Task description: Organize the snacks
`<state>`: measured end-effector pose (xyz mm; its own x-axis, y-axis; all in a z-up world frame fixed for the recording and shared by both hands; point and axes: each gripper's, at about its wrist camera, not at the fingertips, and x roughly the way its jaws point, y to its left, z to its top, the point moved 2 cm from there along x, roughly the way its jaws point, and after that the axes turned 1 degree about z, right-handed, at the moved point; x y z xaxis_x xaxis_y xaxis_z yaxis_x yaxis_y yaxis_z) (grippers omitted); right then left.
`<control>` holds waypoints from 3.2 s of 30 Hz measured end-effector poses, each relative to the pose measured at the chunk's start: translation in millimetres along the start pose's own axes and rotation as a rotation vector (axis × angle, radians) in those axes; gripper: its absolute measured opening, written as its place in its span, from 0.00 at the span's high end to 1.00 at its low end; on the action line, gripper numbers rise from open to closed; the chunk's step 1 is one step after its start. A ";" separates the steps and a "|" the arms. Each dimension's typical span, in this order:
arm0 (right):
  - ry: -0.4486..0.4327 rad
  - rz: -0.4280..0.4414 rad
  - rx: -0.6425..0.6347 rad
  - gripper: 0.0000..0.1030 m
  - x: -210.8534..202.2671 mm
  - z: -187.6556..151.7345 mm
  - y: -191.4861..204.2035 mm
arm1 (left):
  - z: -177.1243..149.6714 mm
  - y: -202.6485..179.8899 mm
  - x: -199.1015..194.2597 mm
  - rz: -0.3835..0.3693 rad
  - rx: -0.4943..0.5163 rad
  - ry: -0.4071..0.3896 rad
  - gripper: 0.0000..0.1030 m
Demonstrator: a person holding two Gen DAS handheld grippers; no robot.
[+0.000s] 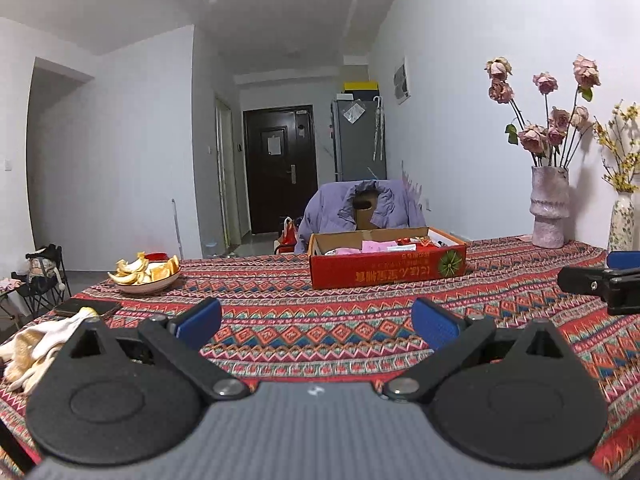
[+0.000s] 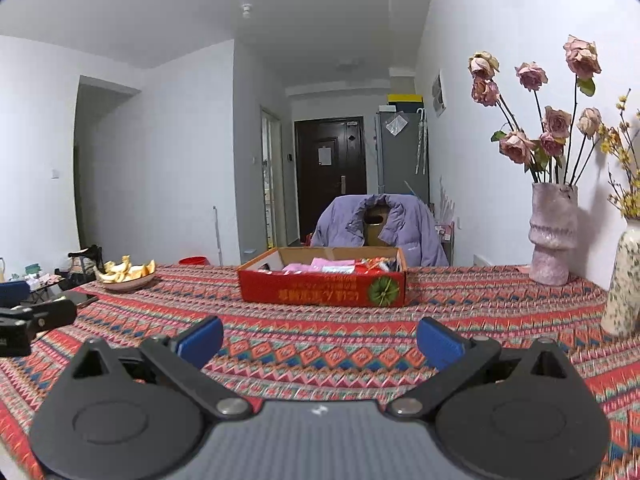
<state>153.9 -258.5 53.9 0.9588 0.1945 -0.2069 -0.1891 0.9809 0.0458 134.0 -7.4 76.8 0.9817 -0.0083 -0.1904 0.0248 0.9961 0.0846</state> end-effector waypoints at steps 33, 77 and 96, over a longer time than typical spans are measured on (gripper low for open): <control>-0.030 0.010 -0.014 0.00 -123.1 -84.1 57.7 | -75.7 11.4 -99.1 0.056 -0.066 0.035 0.00; -0.022 -0.002 -0.012 0.00 -121.7 -84.0 54.4 | -75.6 7.6 -97.4 0.034 -0.043 0.042 0.00; -0.026 0.005 -0.010 0.00 -123.8 -84.9 54.0 | -75.2 6.8 -99.8 0.027 -0.029 0.031 0.00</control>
<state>7.0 -229.2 -1.0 0.9630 0.1989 -0.1815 -0.1954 0.9800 0.0372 22.0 6.8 22.7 0.9756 0.0212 -0.2186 -0.0079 0.9981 0.0618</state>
